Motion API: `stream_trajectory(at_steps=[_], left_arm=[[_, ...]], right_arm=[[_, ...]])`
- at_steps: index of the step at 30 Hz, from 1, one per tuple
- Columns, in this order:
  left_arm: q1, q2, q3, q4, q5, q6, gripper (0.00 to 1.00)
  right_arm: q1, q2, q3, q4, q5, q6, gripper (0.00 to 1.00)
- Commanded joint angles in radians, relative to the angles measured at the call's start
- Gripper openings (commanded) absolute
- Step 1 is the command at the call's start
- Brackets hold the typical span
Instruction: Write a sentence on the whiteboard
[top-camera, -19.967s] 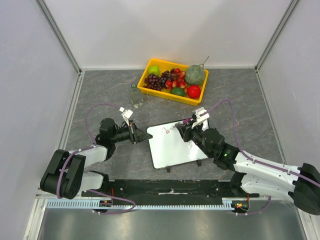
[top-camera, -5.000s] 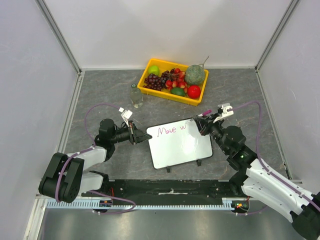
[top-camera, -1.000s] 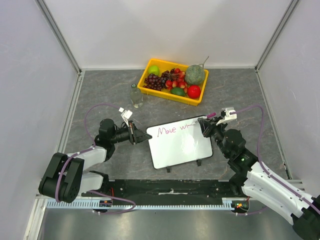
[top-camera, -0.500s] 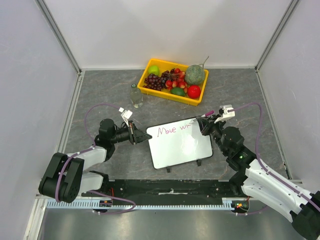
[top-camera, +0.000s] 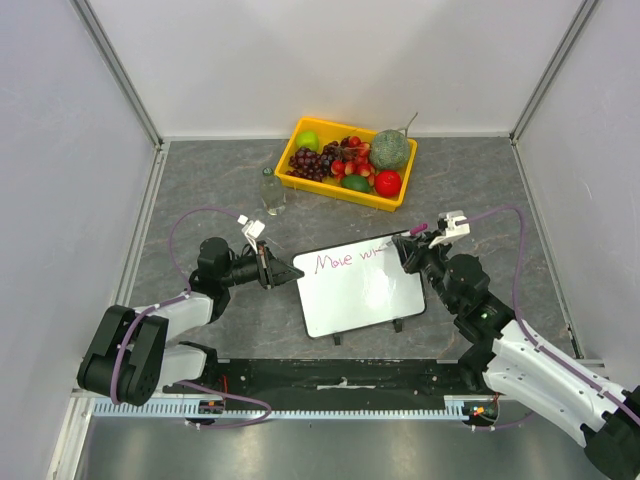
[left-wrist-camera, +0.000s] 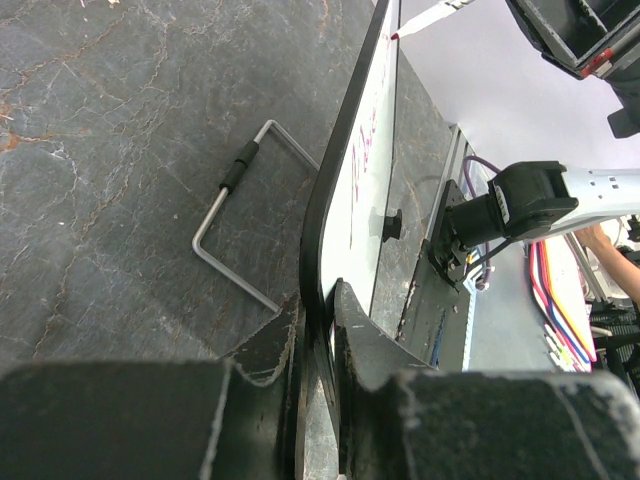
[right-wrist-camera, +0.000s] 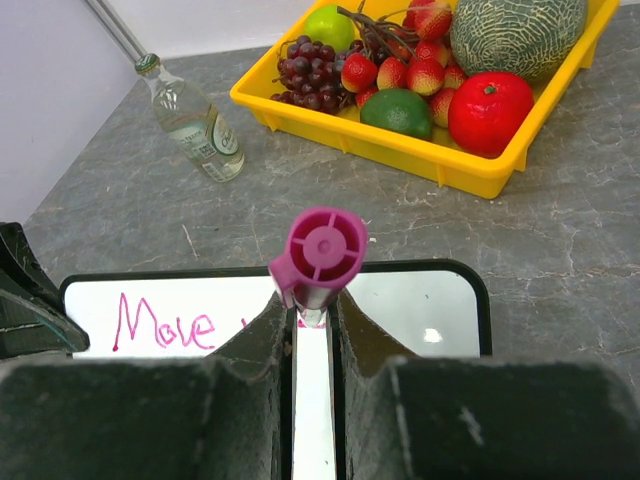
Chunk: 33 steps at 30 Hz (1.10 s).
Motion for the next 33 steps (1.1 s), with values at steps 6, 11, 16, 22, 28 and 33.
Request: stream_trajectory(at_steps=[6,11,16,22,28,33], left_arm=[[-0.003,-0.007,-0.014,-0.010,-0.003,0.079,0.02],[-0.002,-0.007,-0.013,-0.010,-0.004,0.079,0.02],[-0.002,-0.006,-0.013,-0.010,-0.004,0.078,0.02],[-0.002,-0.007,-0.013,-0.010,-0.004,0.079,0.02],[-0.003,-0.007,-0.014,-0.010,-0.004,0.078,0.02],[-0.002,-0.007,-0.013,-0.010,-0.004,0.078,0.02]], right_arm=[[-0.003,-0.003,-0.023,-0.010,-0.038,0.005,0.00],[-0.003,-0.023,-0.031,-0.037,-0.039,0.004,0.00],[-0.003,-0.040,-0.037,-0.053,-0.038,-0.002,0.00],[-0.004,-0.040,-0.031,-0.060,-0.010,-0.008,0.00],[-0.003,-0.031,0.000,-0.060,0.017,-0.021,0.00],[-0.003,-0.020,0.027,-0.056,0.031,-0.028,0.00]])
